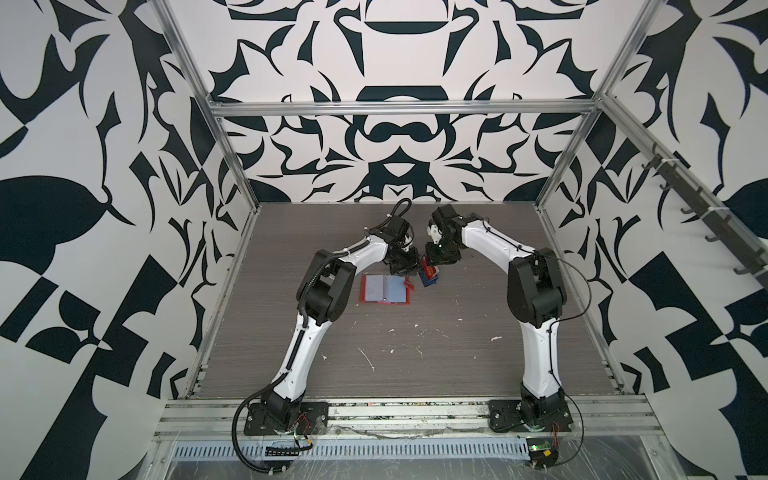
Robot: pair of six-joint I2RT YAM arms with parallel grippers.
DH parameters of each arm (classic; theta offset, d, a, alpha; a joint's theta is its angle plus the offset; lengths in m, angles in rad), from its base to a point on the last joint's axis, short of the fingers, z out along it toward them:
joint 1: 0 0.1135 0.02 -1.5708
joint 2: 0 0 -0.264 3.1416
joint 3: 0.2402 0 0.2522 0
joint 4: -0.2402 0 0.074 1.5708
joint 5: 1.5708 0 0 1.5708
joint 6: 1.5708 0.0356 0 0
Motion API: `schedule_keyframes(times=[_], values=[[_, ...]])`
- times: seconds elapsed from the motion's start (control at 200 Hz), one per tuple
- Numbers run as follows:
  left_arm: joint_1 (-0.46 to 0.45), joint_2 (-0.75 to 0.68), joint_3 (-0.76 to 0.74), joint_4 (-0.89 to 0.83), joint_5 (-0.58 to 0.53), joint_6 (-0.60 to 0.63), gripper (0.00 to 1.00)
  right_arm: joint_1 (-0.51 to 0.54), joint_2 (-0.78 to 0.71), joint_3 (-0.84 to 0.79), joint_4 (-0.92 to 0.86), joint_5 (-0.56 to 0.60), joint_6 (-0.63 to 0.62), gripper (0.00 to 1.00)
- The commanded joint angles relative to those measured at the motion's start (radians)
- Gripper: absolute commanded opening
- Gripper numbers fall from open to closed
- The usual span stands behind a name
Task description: Put the credit cards into the card holder
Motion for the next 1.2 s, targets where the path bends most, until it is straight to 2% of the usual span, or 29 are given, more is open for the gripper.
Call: schedule_keyframes(times=[0.0, 0.23, 0.77, 1.035, 1.195], values=[[0.006, -0.009, 0.002, -0.057, -0.038, 0.015, 0.33, 0.002, 0.012, 0.034, -0.005, -0.011, -0.007, 0.44], [0.006, -0.001, 0.002, -0.069, -0.05, 0.02, 0.32, 0.002, 0.023, 0.037, -0.009, 0.038, -0.002, 0.4], [0.006, 0.013, 0.003, -0.087, -0.071, 0.026, 0.31, -0.001, -0.053, 0.025, -0.02, 0.079, -0.007, 0.37], [0.006, 0.013, 0.004, -0.088, -0.07, 0.026, 0.31, -0.012, -0.079, 0.01, -0.021, 0.065, -0.008, 0.35], [0.006, 0.013, 0.003, -0.088, -0.07, 0.026, 0.3, -0.014, -0.074, 0.009, -0.022, 0.014, -0.02, 0.35]])
